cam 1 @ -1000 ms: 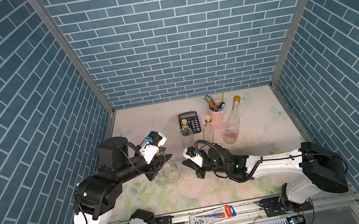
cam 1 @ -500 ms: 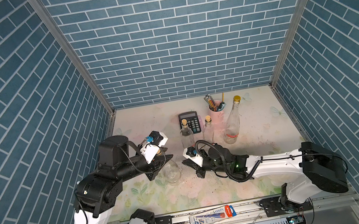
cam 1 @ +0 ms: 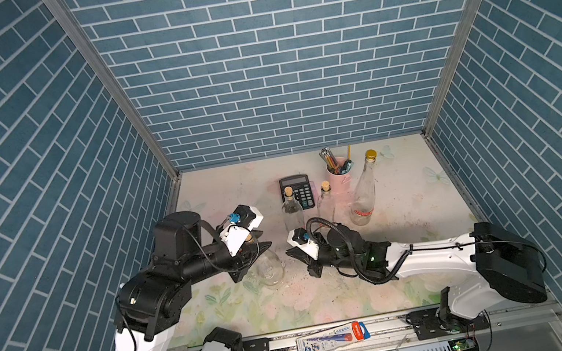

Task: Remove the label from the bottle
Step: Tear open the label from the bottle.

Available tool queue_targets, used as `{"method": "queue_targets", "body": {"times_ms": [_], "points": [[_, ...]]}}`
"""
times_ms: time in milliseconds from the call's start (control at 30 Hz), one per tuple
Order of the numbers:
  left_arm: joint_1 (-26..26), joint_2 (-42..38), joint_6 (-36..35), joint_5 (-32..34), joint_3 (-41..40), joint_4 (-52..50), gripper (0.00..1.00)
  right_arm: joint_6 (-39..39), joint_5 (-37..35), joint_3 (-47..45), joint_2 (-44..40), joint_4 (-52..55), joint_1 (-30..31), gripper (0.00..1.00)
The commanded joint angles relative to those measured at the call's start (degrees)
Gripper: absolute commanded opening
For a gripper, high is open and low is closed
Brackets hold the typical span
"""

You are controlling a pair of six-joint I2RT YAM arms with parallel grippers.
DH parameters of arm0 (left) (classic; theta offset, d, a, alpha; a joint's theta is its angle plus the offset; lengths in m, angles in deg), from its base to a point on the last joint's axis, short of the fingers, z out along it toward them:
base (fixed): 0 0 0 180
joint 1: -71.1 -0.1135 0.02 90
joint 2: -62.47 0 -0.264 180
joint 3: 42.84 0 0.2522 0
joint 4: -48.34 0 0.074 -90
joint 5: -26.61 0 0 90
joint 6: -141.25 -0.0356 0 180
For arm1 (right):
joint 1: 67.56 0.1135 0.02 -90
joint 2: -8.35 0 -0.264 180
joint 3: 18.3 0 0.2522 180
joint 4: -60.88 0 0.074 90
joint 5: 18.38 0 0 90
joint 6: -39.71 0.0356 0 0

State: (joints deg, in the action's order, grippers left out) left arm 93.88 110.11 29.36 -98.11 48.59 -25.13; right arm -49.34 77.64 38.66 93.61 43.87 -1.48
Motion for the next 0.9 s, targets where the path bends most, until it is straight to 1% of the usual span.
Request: {"method": "queue_targets", "body": {"times_ms": [0,867], "points": [[0.8,-0.5,0.5,-4.8,2.4,-2.3,0.0,-2.4,-3.4,0.1,-1.3,0.8,-1.7,0.0],[2.1,-0.2,-0.3,-8.0,2.9,-4.1,0.0,-2.8,-4.0,-0.6,-1.6,0.5,-2.3,0.0]]}}
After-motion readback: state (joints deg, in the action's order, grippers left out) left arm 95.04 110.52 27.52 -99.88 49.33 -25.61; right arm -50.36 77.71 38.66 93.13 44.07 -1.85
